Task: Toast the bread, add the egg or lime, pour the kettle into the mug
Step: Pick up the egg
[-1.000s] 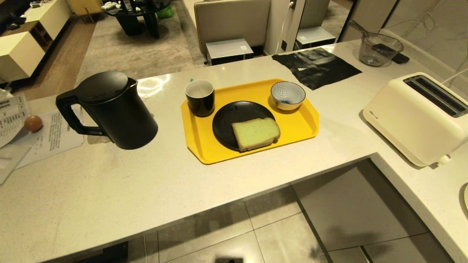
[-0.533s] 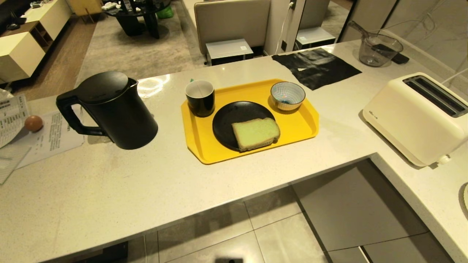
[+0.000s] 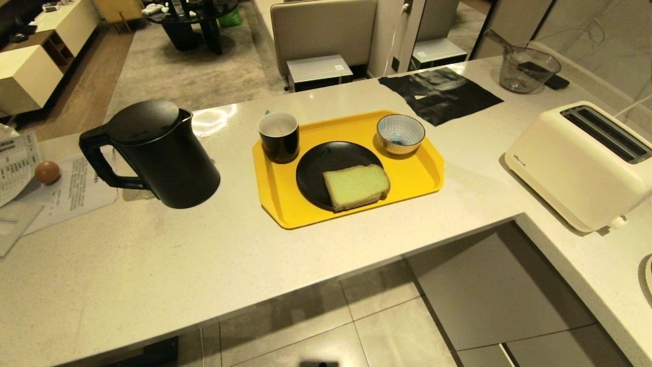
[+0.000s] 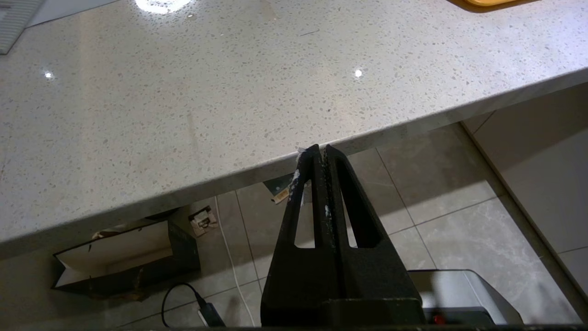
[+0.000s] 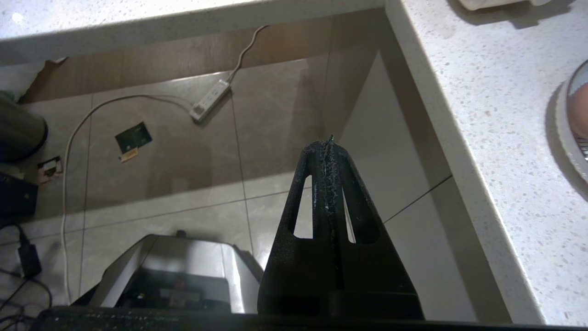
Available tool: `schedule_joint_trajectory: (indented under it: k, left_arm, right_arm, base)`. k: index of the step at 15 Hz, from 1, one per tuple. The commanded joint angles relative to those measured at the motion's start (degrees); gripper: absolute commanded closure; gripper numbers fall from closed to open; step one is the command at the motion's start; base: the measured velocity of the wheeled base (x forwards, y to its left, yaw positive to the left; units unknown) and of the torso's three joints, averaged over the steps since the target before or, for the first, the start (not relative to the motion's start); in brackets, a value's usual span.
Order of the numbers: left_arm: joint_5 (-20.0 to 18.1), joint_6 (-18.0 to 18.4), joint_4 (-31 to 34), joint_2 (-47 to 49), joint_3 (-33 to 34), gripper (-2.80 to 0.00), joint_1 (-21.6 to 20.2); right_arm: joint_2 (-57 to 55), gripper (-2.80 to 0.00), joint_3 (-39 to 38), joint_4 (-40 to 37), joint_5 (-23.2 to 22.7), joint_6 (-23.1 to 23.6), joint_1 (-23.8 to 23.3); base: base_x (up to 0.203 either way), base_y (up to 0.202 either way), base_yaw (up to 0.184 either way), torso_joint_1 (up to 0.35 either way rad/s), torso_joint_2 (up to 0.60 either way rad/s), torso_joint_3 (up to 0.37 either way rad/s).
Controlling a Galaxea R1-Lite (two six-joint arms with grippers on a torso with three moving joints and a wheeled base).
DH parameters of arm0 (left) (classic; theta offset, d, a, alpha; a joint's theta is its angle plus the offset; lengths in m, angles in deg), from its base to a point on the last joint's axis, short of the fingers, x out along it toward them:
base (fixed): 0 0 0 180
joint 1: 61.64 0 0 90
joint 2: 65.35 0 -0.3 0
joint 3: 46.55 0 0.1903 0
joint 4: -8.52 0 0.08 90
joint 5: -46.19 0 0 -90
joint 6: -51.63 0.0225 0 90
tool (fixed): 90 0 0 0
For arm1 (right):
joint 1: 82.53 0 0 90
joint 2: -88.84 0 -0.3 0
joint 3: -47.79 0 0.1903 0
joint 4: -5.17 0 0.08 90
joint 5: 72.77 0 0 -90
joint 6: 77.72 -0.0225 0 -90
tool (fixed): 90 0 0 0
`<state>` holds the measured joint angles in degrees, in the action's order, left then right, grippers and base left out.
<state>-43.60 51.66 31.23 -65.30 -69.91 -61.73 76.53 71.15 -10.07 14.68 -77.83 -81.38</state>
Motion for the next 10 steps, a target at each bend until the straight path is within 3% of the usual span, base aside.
schedule_joint_trajectory:
  k: [1, 4, 6, 10]
  left_arm:
    - [0.05, -0.02, -0.04, 0.04, 0.00, 0.00, 0.01]
    - [0.04, -0.02, -0.04, 0.04, 0.00, 0.00, 0.01]
    - [0.01, -0.02, -0.04, 0.04, 0.00, 0.00, -0.05]
    - [0.05, -0.02, -0.04, 0.04, 0.00, 0.00, 0.00]
  right_arm:
    - [5.11, 0.00, -0.92, -0.74, 0.66, -0.05, -0.19]
    - [9.80, 0.00, -1.09, -0.80, 1.25, 0.37, -0.57]
    - [12.14, 0.00, -1.34, -5.12, 3.21, 1.54, -0.68]
    - [12.14, 0.00, -1.49, -3.91, 3.61, 1.69, -0.71]
  base:
    - [0.000, 0.000, 0.000, 0.000, 0.00, 0.000]
    - [0.000, 0.000, 0.000, 0.000, 0.00, 0.000]
    - [0.000, 0.000, 0.000, 0.000, 0.00, 0.000]
    - [0.000, 0.000, 0.000, 0.000, 0.00, 0.000]
